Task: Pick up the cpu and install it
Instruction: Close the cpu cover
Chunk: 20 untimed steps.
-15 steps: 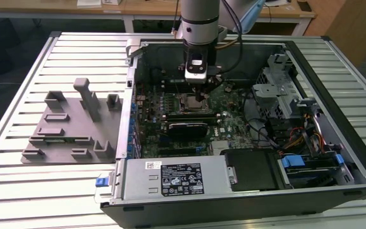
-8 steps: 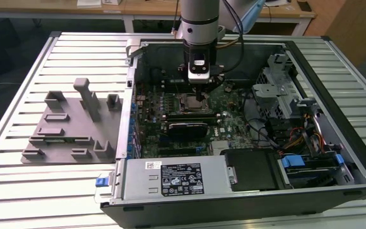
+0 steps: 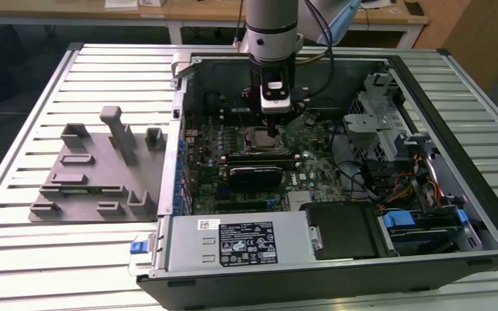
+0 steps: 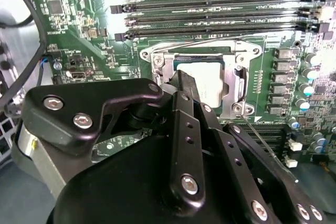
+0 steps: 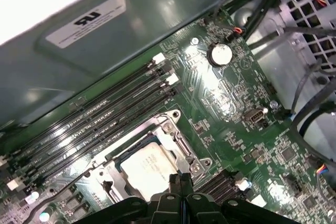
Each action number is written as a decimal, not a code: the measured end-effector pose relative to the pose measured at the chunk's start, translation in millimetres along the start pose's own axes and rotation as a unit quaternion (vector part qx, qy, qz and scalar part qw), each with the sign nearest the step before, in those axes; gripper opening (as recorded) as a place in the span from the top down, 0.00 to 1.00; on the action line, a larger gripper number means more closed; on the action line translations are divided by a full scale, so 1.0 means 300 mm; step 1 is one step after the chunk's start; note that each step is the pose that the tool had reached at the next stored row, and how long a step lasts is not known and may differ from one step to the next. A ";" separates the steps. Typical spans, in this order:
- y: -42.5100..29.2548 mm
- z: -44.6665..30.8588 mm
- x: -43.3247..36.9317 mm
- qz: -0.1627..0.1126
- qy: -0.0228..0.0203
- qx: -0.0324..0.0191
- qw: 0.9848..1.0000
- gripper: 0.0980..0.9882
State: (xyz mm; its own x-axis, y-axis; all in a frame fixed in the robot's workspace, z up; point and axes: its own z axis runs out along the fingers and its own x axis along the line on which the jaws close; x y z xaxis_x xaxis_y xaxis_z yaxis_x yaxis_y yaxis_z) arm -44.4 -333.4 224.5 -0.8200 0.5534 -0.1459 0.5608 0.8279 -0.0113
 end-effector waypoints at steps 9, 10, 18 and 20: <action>0.000 0.002 0.001 -0.063 -0.001 -0.009 0.998 0.99; 0.000 0.002 0.001 -0.071 -0.001 -0.009 0.997 0.99; -0.001 0.010 0.003 -0.099 -0.001 -0.015 0.995 0.99; -0.004 0.013 0.008 -0.100 0.000 -0.017 0.995 0.99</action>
State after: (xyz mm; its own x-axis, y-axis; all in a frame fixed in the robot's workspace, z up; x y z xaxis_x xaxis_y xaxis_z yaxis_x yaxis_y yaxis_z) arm -46.5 -333.4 220.3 -0.9151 0.3764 -0.1445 0.3815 0.9243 -0.0078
